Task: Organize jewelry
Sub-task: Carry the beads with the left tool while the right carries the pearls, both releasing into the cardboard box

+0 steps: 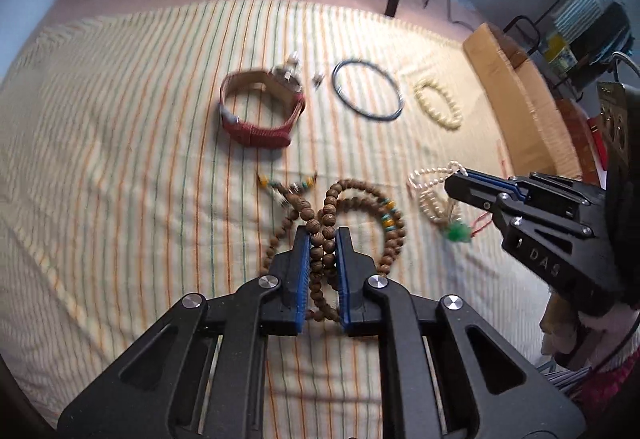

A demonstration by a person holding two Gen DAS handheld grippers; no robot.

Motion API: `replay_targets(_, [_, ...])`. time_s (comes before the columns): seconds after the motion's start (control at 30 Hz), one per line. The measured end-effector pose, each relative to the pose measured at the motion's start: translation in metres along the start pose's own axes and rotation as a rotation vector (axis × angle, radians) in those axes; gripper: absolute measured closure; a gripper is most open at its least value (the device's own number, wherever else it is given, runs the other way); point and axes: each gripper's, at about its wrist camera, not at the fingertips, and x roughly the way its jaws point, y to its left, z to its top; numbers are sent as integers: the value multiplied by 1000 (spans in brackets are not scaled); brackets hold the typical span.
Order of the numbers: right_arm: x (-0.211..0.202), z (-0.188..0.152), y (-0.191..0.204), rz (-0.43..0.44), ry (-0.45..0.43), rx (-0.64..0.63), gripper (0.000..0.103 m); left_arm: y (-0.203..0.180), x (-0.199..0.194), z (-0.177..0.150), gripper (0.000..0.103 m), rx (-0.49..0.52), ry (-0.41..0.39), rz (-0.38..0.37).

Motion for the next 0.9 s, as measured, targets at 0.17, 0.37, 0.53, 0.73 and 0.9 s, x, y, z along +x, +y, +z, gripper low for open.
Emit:
replay_targets(0.17, [-32, 3, -9, 19, -77, 27, 98, -6, -24, -1, 93, 11, -61, -20])
replay_targets(0.37, [-64, 10, -14, 15, -158, 29, 98, -15, -49, 4, 93, 27, -115, -53])
replay_targets(0.53, [-97, 7, -15, 1, -230, 27, 98, -38, -70, 8, 93, 76, -178, -79])
replay_targets(0.73, [-132, 6, -26, -17, -304, 56, 98, -55, -106, 13, 93, 102, -260, -124])
replay_targets(0.9, [-156, 1, -53, -61, -356, 108, 98, -73, -129, 26, 93, 108, -311, -172])
